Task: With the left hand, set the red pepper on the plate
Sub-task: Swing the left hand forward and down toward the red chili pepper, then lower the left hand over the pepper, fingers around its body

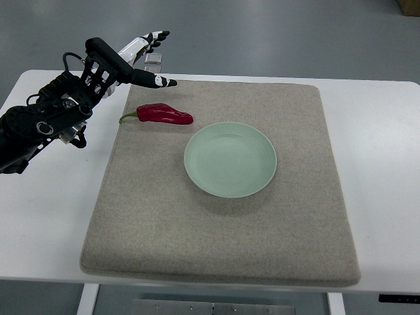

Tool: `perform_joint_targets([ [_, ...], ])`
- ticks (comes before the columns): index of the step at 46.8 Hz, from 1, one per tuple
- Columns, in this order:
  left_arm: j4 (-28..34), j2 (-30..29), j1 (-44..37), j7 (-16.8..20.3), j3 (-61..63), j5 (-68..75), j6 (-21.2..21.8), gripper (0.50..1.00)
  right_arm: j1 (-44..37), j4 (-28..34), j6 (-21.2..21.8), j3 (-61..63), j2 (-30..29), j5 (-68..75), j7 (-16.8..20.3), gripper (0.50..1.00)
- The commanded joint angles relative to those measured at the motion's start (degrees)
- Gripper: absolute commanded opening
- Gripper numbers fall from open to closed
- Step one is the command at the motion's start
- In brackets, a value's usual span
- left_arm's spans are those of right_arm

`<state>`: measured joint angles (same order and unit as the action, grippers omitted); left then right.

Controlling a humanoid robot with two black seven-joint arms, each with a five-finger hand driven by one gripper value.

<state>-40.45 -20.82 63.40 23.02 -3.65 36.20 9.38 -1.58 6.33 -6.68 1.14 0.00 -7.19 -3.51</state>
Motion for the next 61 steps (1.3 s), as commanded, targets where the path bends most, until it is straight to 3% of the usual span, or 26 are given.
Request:
perform_joint_targets([
  [1, -1.4, -0.2, 0.1, -0.1, 1.1, 3.3, 1.0, 0.986, 0.0, 0.0, 0.0, 0.0, 0.0, 0.0, 0.0, 0.928],
  [13, -1.5, -1.7, 0.6, -0.1, 4.7, 13.2, 2.8, 0.990, 0.0, 0.0, 0.0, 0.0, 0.0, 0.0, 0.0, 0.928],
  [47, -1.1, -5.5, 2.4, -0.1, 11.3, 18.0, 2.5, 0.981, 0.0, 0.0, 0.0, 0.0, 0.0, 0.0, 0.0, 0.928],
  [61, -0.6, -5.3, 2.2, -0.1, 14.1, 18.9, 2.8, 0.930, 0.0, 0.0, 0.0, 0.0, 0.0, 0.0, 0.0, 0.928],
])
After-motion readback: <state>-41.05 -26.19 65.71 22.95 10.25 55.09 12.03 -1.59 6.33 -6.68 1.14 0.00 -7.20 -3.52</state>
